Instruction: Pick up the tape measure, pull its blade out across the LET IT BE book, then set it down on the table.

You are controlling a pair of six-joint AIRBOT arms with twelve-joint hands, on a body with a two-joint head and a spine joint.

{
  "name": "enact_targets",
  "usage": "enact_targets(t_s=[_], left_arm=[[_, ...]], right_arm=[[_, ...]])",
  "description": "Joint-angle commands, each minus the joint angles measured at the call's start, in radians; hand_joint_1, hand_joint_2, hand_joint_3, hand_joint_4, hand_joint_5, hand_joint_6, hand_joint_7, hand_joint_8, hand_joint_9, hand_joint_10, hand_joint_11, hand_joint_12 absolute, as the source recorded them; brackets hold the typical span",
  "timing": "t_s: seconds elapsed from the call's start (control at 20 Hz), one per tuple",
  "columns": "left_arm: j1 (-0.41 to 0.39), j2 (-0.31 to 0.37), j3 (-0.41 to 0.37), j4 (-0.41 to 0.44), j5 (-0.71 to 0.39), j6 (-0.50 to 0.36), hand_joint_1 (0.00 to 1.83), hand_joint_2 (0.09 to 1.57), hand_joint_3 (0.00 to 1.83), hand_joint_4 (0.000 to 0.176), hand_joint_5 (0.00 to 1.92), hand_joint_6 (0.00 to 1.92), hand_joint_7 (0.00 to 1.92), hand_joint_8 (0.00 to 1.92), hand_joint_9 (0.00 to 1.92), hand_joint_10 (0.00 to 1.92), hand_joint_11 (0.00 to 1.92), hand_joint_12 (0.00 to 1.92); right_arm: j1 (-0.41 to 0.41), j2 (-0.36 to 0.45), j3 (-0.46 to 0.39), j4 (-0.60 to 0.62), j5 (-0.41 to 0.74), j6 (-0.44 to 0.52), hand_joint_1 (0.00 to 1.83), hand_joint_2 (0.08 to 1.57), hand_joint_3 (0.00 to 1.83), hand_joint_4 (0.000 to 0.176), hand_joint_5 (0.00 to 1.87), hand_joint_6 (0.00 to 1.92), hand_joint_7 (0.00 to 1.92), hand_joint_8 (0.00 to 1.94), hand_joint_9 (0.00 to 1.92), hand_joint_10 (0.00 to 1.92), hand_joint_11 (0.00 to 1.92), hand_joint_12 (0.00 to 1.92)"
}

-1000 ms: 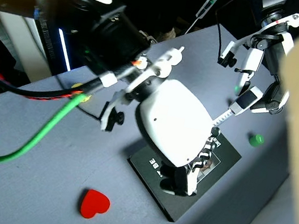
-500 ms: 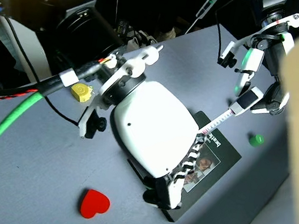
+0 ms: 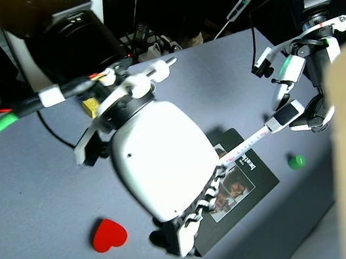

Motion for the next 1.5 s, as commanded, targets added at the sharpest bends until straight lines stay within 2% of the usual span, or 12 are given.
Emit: enact_targets(t_s=[0.0, 0.15, 0.3, 0.4, 0.55, 0.65, 0.9, 0.95, 1.0, 1.05, 1.15, 1.45], left_arm=[[-0.012, 0.005, 0.006, 0.019, -0.094, -0.002, 1.49, 1.15, 0.0, 0.0, 0.77, 1.0, 0.81, 1.17, 0.9, 1.22, 0.83, 1.58], [-0.013, 0.005, 0.004, 0.019, -0.094, -0.002, 1.49, 1.14, 0.0, 0.0, 0.8, 0.98, 0.81, 1.16, 0.91, 1.21, 0.83, 1.58], [-0.013, 0.005, 0.004, 0.019, -0.094, -0.002, 1.37, 1.16, 0.0, 0.0, 0.81, 1.04, 0.83, 1.19, 0.92, 1.31, 0.88, 1.16], [-0.013, 0.005, 0.004, 0.019, -0.095, -0.002, 1.36, 1.16, 0.0, 0.0, 0.8, 1.06, 0.82, 1.2, 0.92, 1.31, 0.88, 1.15], [-0.013, 0.005, 0.004, 0.019, -0.095, -0.001, 1.48, 1.15, 0.0, 0.0, 0.78, 1.03, 0.79, 1.18, 0.9, 1.21, 0.82, 1.57], [-0.013, 0.005, 0.004, 0.019, -0.095, -0.001, 1.37, 1.16, 0.0, 0.0, 0.79, 1.08, 0.81, 1.21, 0.91, 1.31, 0.85, 1.21], [-0.015, 0.005, 0.004, 0.019, -0.095, -0.002, 1.36, 1.17, 0.0, 0.0, 0.77, 1.11, 0.8, 1.23, 0.91, 1.32, 0.86, 1.17], [-0.015, 0.005, 0.004, 0.019, -0.095, -0.002, 1.36, 1.17, 0.0, 0.0, 0.78, 1.1, 0.79, 1.23, 0.91, 1.33, 0.86, 1.17], [-0.015, 0.005, 0.004, 0.019, -0.095, -0.002, 1.36, 1.17, 0.0, 0.0, 0.82, 1.07, 0.79, 1.22, 0.91, 1.32, 0.86, 1.17], [-0.015, 0.005, 0.004, 0.019, -0.095, -0.002, 1.36, 1.16, 0.0, 0.0, 0.83, 1.04, 0.8, 1.22, 0.91, 1.31, 0.86, 1.17], [-0.015, 0.005, 0.004, 0.019, -0.095, -0.002, 1.36, 1.16, 0.0, 0.0, 0.83, 1.04, 0.81, 1.22, 0.91, 1.31, 0.85, 1.17], [-0.015, 0.003, 0.006, 0.019, -0.095, -0.002, 1.36, 1.17, 0.0, 0.0, 0.78, 1.07, 0.8, 1.24, 0.91, 1.34, 0.87, 1.19]], right_arm=[[0.017, 0.018, 0.003, -0.073, -0.038, -0.021, 1.37, 1.12, 0.0, 0.0, 0.83, 1.16, 1.12, 0.7, 0.87, 1.24, 0.73, 1.2], [0.019, 0.04, 0.004, -0.073, -0.031, -0.025, 1.37, 1.12, 0.0, 0.0, 0.81, 1.17, 1.11, 0.72, 0.87, 1.25, 0.72, 1.21], [0.024, 0.062, 0.006, -0.052, -0.019, -0.033, 1.37, 1.12, 0.0, 0.0, 0.81, 1.17, 1.11, 0.72, 0.87, 1.25, 0.71, 1.2], [0.025, 0.073, 0.006, -0.042, -0.011, -0.038, 1.37, 1.12, 0.0, 0.0, 0.8, 1.17, 1.11, 0.72, 0.87, 1.25, 0.71, 1.21], [0.024, 0.079, 0.007, -0.038, -0.006, -0.039, 1.37, 1.12, 0.0, 0.0, 0.81, 1.17, 1.11, 0.72, 0.86, 1.25, 0.71, 1.21], [0.03, 0.079, 0.007, -0.02, -0.003, -0.043, 1.37, 1.12, 0.0, 0.0, 0.81, 1.17, 1.12, 0.72, 0.86, 1.25, 0.71, 1.21], [0.056, 0.075, -0.02, -0.013, 0.001, -0.047, 1.36, 1.15, 0.0, 0.0, 0.84, 1.2, 0.97, 0.87, 0.83, 1.31, 0.67, 1.19], [0.065, 0.069, -0.028, -0.015, -0.001, -0.048, 1.21, 1.18, 0.01, 0.0, 0.84, 1.25, 0.88, 1.07, 0.77, 0.8, 0.59, 1.17], [0.071, 0.062, -0.031, -0.015, -0.005, -0.049, 1.12, 1.2, 0.0, 0.0, 0.81, 1.24, 0.81, 0.52, 0.76, 0.51, 0.5, 1.14], [0.076, 0.055, -0.033, -0.015, -0.009, -0.049, 1.08, 1.16, 0.0, 0.0, 0.72, 0.57, 0.81, 0.26, 0.74, 0.35, 0.42, 1.12], [0.081, 0.038, -0.034, -0.016, -0.015, -0.049, 1.06, 1.14, 0.0, 0.0, 0.76, 0.09, 0.86, 0.04, 0.79, 0.16, 0.41, 1.08], [0.079, -0.061, -0.019, -0.108, -0.047, -0.006, 1.05, 1.13, 0.0, 0.0, 0.78, 0.01, 0.87, 0.01, 0.83, 0.08, 0.4, 1.09]])
